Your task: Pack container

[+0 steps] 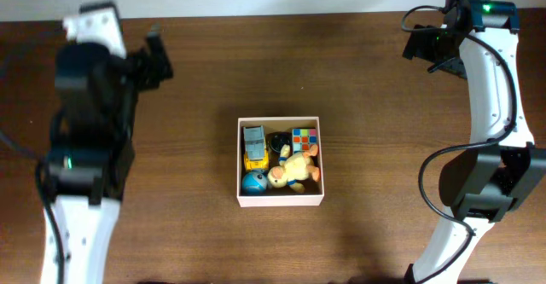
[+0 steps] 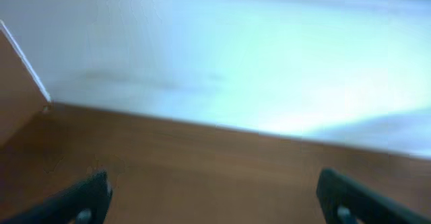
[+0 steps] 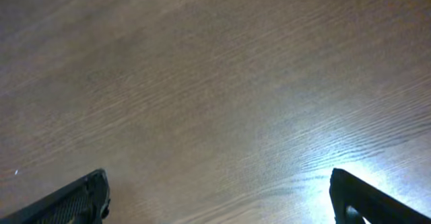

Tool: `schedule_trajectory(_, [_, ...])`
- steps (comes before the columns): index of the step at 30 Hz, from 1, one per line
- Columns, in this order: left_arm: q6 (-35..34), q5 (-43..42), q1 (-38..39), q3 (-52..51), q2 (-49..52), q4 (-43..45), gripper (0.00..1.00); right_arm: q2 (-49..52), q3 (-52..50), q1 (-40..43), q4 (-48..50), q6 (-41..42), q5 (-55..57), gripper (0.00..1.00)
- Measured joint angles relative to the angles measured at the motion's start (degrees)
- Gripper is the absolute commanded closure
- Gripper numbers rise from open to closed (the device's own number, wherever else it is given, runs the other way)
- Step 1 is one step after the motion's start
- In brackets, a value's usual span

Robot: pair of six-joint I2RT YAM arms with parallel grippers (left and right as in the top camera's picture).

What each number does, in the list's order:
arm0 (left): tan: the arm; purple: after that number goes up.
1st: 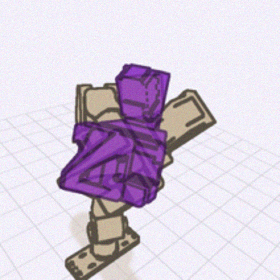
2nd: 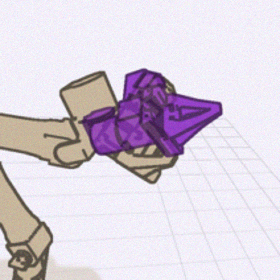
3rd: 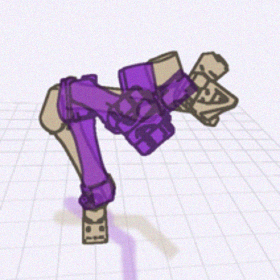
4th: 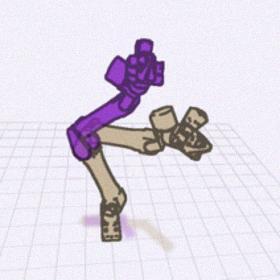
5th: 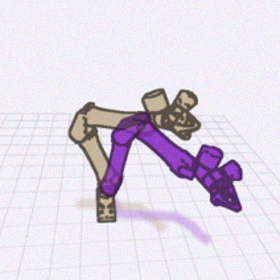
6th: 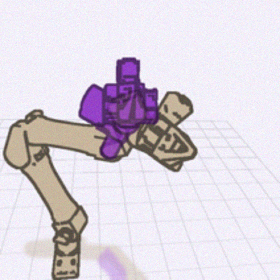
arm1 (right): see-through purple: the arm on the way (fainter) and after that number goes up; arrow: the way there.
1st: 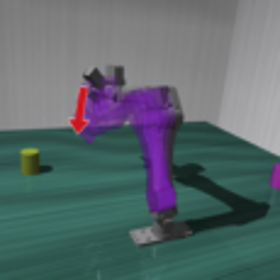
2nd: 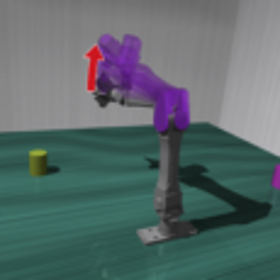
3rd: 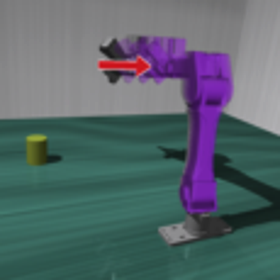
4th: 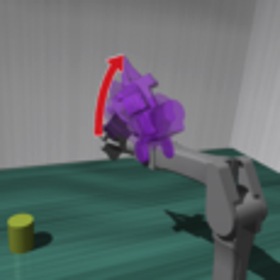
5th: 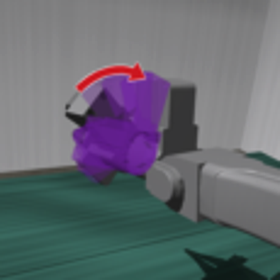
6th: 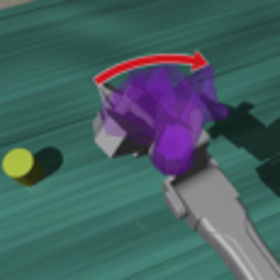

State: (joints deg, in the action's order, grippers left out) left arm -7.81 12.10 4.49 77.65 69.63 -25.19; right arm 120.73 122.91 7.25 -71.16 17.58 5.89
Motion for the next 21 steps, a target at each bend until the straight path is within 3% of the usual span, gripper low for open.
schedule_trajectory(7, [-0.13, -6.23, -6.16, -27.65, -15.23, 12.92, 0.01, 0.00, 0.00, 0.00, 0.04, 0.00, 0.02, 0.01])
schedule_trajectory(21, [-0.96, -10.27, -7.48, -62.10, -42.71, 28.44, 0.01, 0.00, -0.04, 0.00, 0.02, 0.00, -0.02, 0.01])
